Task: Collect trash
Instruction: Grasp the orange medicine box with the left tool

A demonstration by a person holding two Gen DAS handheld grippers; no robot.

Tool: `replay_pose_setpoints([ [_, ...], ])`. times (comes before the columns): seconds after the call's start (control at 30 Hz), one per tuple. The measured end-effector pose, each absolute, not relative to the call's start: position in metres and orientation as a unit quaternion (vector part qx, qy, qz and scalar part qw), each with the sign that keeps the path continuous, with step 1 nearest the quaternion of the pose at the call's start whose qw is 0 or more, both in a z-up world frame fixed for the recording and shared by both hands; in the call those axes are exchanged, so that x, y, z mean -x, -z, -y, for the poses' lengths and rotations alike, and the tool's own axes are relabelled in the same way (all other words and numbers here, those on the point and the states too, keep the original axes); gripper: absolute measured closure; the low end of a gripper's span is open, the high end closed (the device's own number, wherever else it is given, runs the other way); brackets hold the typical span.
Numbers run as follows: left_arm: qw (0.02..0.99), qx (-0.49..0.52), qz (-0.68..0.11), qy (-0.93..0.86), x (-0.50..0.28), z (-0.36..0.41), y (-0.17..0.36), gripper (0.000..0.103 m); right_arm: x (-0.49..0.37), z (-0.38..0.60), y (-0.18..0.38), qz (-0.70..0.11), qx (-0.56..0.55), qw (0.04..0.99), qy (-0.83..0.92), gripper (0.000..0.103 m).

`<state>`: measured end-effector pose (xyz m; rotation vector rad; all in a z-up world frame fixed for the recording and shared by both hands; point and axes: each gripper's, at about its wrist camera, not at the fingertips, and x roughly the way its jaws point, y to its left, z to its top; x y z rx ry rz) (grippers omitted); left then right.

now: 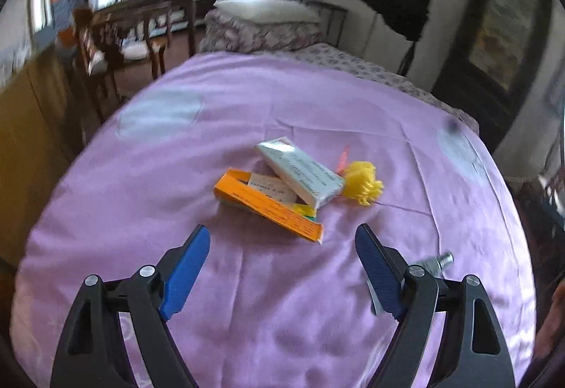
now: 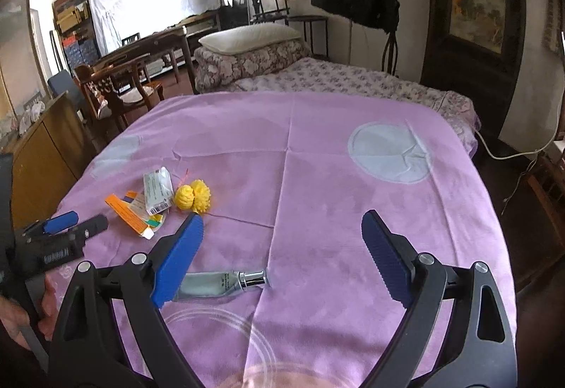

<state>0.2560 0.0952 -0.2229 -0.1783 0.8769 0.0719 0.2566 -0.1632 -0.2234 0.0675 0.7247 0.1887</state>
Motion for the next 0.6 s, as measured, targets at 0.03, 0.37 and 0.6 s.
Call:
replay_pose_setpoints([
  [0.03,0.899,0.095,-0.426,-0.038,-0.261,-0.098,0.226,0.02,-0.259,0.161,0.226,-0.356,-0.031,0.929,-0.093,0.015],
  [0.37,0.857,0.167,-0.478,-0.091,-0.315,-0.126,0.263,0.027,-0.268,0.152,0.241,-0.366,-0.024,0.925,-0.098,0.015],
  [0.6,0.808,0.239,-0.527,-0.113,-0.332,-0.147,0.285,0.06,-0.271,0.146,0.244,-0.369,-0.018,0.923,-0.104,0.015],
])
